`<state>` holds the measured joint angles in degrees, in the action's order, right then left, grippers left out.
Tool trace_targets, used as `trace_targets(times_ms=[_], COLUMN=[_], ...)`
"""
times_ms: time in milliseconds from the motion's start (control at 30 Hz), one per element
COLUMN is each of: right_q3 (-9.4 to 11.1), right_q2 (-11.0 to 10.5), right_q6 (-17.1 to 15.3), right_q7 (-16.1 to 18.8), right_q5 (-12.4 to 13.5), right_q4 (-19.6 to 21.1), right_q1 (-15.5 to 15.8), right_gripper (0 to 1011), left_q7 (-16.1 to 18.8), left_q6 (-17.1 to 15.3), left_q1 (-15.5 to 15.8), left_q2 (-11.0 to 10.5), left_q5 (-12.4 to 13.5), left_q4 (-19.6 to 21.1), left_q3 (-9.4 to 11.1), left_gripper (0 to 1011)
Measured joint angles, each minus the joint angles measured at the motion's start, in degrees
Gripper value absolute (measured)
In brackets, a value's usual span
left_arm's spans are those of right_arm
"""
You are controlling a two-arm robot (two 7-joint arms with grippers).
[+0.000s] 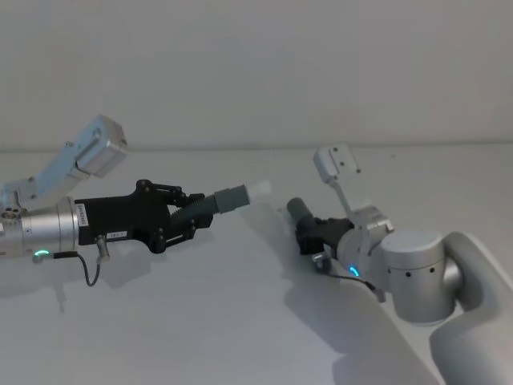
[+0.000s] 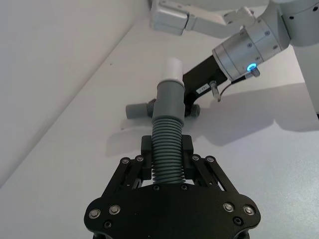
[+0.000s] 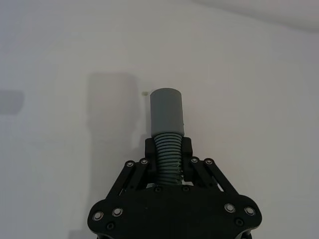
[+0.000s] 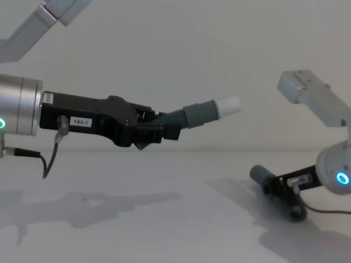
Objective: Use both hands to pick up one end of the pipe from the table, align the ends, and insert them.
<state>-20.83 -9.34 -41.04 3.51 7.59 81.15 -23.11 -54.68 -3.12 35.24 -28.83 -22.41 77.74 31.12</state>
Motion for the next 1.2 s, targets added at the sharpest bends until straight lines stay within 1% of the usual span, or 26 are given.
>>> trace_targets(times_ms=[67, 167, 200, 300, 333, 367, 400, 433, 567, 600, 700, 733, 800, 833, 900, 933, 967, 1000, 1067, 1100, 1200], right_q3=[-0.45, -1.32, -1.32, -1.75, -1.78, -1.84, -1.84, -1.90, -2.03, -2.11, -2.23, -2.39, -2.50, -2.70, -2.88, -3.10, -3.10, -3.34, -3.58, -3.87, -4.45], right_q2=[-0.89, -3.47, -3.47, -6.12, -6.62, -7.65, -7.65, -8.81, -11.51, -12.57, -14.13, -15.54, -16.66, -18.02, -19.21, -20.48, -20.48, -21.56, -22.57, -23.65, -25.37], right_q6=[0.34, 0.97, 0.97, 1.53, 1.66, 1.80, 1.80, 2.01, 2.40, 2.59, 2.79, 3.06, 3.28, 3.63, 4.00, 4.54, 4.54, 4.99, 5.65, 6.28, 7.82], right_q7=[0.76, 2.44, 2.44, 4.04, 4.42, 4.98, 4.98, 5.53, 7.13, 7.76, 8.76, 9.61, 10.35, 11.23, 11.99, 12.83, 12.83, 13.60, 14.56, 15.39, 17.11], right_q5=[-0.46, -1.40, -1.40, -2.23, -2.41, -2.68, -2.68, -2.96, -3.59, -3.85, -4.29, -4.70, -5.05, -5.46, -5.81, -6.22, -6.22, -6.52, -6.95, -7.32, -8.12], right_q4=[0.52, 1.96, 1.96, 3.64, 3.96, 4.66, 4.66, 5.56, 7.47, 8.18, 9.11, 9.94, 10.51, 11.14, 11.69, 12.26, 12.26, 12.68, 13.02, 13.38, 13.93], right_q1=[-0.06, -0.08, -0.08, 0.22, 0.29, 0.48, 0.48, 0.69, 1.16, 1.33, 1.56, 1.71, 1.81, 1.87, 1.89, 1.89, 1.89, 1.84, 1.73, 1.55, 1.08], right_gripper=[253, 255, 255, 255, 255, 255, 255, 255, 255, 253, 253, 255, 253, 253, 253, 255, 255, 255, 253, 253, 253], left_q7=[0.00, 0.00, 0.00, 0.00, 0.00, 0.00, 0.00, 0.00, 0.00, 0.00, 0.00, 0.00, 0.00, 0.00, 0.00, 0.00, 0.00, 0.00, 0.00, 0.00, 0.00], left_q6=[0.00, 0.00, 0.00, 0.00, 0.00, 0.00, 0.00, 0.00, 0.00, 0.00, 0.00, 0.00, 0.00, 0.00, 0.00, 0.00, 0.00, 0.00, 0.00, 0.00, 0.00], left_q1=[0.00, 0.00, 0.00, 0.00, 0.00, 0.00, 0.00, 0.00, 0.00, 0.00, 0.00, 0.00, 0.00, 0.00, 0.00, 0.00, 0.00, 0.00, 0.00, 0.00, 0.00], left_q2=[0.00, 0.00, 0.00, 0.00, 0.00, 0.00, 0.00, 0.00, 0.00, 0.00, 0.00, 0.00, 0.00, 0.00, 0.00, 0.00, 0.00, 0.00, 0.00, 0.00, 0.00], left_q5=[0.00, 0.00, 0.00, 0.00, 0.00, 0.00, 0.00, 0.00, 0.00, 0.00, 0.00, 0.00, 0.00, 0.00, 0.00, 0.00, 0.00, 0.00, 0.00, 0.00, 0.00], left_q4=[0.00, 0.00, 0.00, 0.00, 0.00, 0.00, 0.00, 0.00, 0.00, 0.00, 0.00, 0.00, 0.00, 0.00, 0.00, 0.00, 0.00, 0.00, 0.00, 0.00, 0.00], left_q3=[0.00, 0.00, 0.00, 0.00, 0.00, 0.00, 0.00, 0.00, 0.00, 0.00, 0.00, 0.00, 0.00, 0.00, 0.00, 0.00, 0.00, 0.00, 0.00, 0.00, 0.00], left_gripper=[306, 306, 306, 306, 306, 306, 306, 306, 306, 306, 306, 306, 306, 306, 306, 306, 306, 306, 306, 306, 306])
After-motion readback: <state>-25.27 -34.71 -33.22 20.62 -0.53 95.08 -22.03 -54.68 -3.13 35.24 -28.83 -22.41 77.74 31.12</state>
